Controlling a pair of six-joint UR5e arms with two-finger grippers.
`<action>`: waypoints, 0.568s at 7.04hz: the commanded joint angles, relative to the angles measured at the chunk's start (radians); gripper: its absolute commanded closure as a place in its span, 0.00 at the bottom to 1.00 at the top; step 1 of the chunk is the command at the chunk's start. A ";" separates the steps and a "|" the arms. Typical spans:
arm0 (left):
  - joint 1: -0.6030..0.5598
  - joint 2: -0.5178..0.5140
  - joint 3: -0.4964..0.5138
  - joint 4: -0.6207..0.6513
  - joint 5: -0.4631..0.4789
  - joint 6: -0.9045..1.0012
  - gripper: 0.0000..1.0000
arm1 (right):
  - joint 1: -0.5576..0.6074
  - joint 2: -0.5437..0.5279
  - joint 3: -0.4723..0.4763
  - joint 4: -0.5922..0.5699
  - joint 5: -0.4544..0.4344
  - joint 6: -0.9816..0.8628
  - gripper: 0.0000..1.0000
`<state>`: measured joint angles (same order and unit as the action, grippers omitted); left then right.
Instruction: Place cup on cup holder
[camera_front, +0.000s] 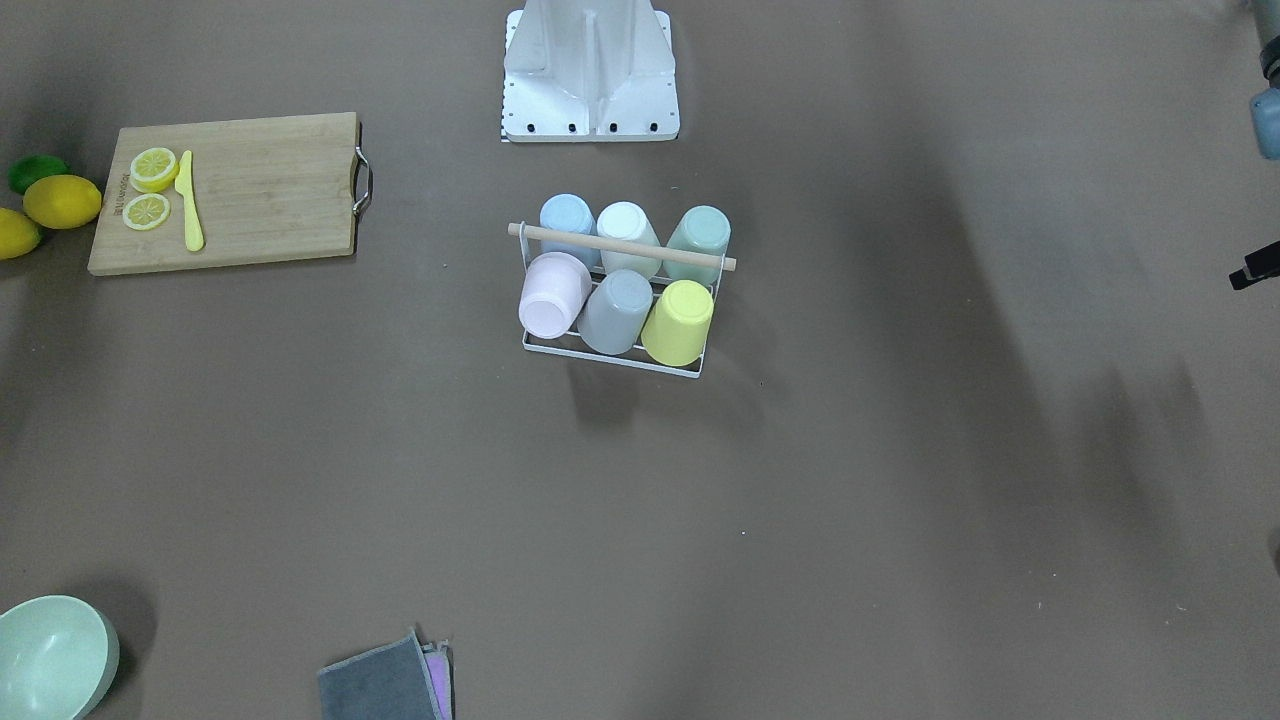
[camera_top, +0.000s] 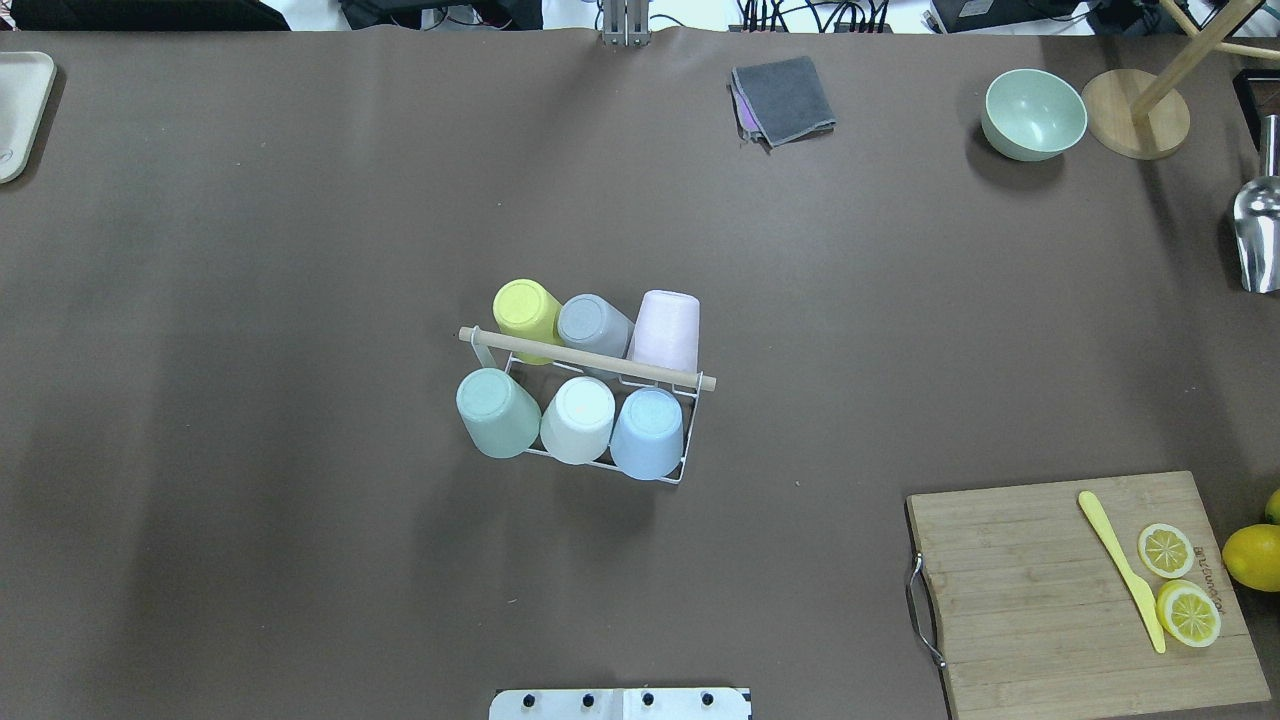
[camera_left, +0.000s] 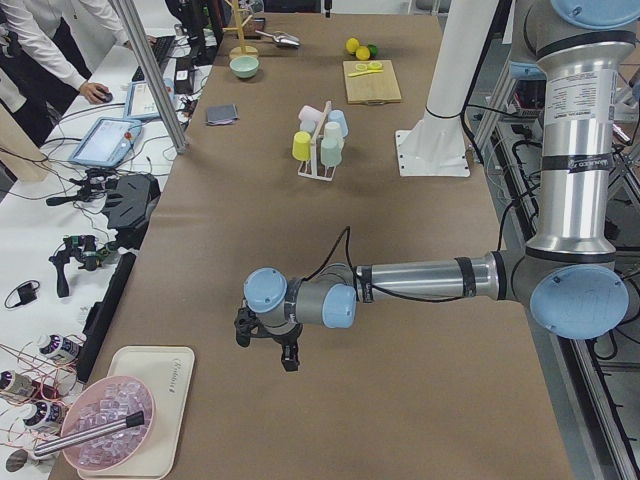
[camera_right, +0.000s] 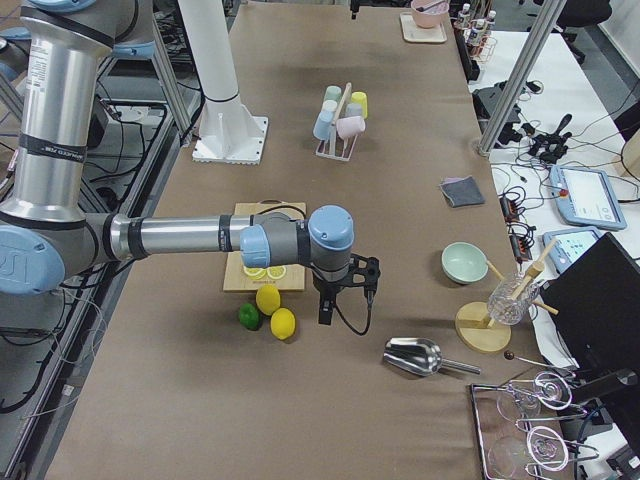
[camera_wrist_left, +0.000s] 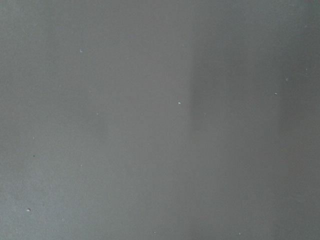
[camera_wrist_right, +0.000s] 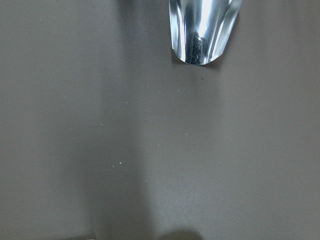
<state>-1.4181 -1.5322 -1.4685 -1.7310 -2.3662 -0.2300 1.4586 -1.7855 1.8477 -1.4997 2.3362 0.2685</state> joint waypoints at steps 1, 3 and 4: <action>-0.010 0.001 0.010 0.001 0.037 -0.011 0.02 | 0.000 0.000 -0.001 -0.001 0.000 0.000 0.01; -0.039 0.003 -0.009 -0.015 0.032 -0.005 0.02 | 0.000 0.001 0.001 -0.004 0.000 0.000 0.01; -0.044 0.004 -0.032 -0.071 0.032 -0.002 0.02 | 0.000 0.000 0.001 -0.004 0.000 0.000 0.01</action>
<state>-1.4523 -1.5290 -1.4779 -1.7555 -2.3347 -0.2350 1.4588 -1.7851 1.8482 -1.5021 2.3363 0.2685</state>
